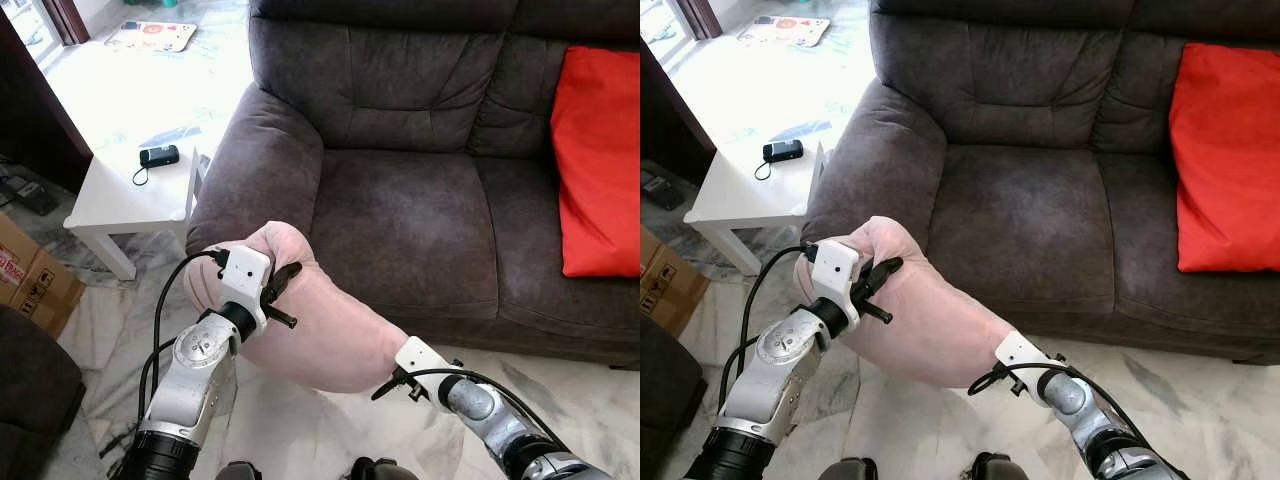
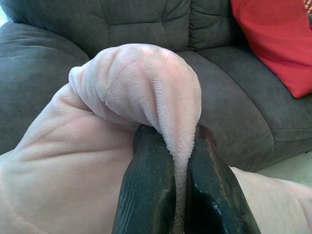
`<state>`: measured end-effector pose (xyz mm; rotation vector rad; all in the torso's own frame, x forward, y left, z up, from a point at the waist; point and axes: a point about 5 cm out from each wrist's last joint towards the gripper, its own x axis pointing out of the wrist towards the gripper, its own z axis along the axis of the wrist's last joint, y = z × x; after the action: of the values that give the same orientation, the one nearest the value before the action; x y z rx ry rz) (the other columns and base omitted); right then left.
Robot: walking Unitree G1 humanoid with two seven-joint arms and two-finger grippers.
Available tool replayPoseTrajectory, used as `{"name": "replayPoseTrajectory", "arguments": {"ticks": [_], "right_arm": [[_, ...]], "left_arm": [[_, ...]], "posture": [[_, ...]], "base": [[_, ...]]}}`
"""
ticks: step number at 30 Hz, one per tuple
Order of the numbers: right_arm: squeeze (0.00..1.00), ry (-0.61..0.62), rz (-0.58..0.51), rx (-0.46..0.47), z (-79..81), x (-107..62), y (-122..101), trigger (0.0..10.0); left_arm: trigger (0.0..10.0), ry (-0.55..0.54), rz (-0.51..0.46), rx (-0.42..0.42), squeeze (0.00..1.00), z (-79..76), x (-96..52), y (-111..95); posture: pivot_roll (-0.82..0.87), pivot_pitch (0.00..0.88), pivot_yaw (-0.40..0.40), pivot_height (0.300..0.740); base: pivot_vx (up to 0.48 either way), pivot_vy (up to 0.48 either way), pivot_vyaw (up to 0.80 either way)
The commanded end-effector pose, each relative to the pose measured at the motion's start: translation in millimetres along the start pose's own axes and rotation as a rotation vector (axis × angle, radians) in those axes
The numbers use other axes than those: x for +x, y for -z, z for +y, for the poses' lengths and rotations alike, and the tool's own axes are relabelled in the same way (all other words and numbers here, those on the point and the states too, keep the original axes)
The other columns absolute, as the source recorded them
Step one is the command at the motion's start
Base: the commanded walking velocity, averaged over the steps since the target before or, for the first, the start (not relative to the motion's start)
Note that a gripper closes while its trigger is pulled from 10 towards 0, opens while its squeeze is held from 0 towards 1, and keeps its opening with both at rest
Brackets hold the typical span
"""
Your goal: Move the pillow to the sofa from floor
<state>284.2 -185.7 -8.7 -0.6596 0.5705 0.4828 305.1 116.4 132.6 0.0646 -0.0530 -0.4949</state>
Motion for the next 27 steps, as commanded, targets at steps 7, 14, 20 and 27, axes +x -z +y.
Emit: {"name": "replayPoseTrajectory", "arguments": {"ticks": [7, 14, 20, 27], "right_arm": [[0.00, 0.109, -0.165, 0.263, -12.5, -0.9, -18, 0.0], [0.00, 0.175, -0.325, 0.394, -19.8, -6.0, -34, 0.0], [0.00, 0.221, -0.508, 0.477, -24.4, -16.8, -55, 10.0], [0.00, 0.344, -0.657, 0.623, -36.7, -29.0, -75, 10.0]], "left_arm": [[10.0, -0.057, 0.018, 0.090, 0.00, 6.1, -1.4, 6], [10.0, -0.108, 0.111, 0.106, 0.00, 13.7, -9.5, 26], [10.0, -0.165, 0.100, 0.106, 0.00, 17.1, -14.3, 33], [10.0, -0.250, 0.010, 0.106, 0.00, 24.2, -13.0, 21]], "posture": [[0.11, 0.150, -0.013, 0.740], [0.10, 0.162, -0.012, 0.740], [0.09, 0.167, -0.014, 0.740], [0.09, 0.171, -0.013, 0.740]], "base": [[0.000, 0.000, 0.00], [0.000, 0.000, 0.00], [0.000, 0.000, 0.00], [0.000, 0.000, 0.00]]}}
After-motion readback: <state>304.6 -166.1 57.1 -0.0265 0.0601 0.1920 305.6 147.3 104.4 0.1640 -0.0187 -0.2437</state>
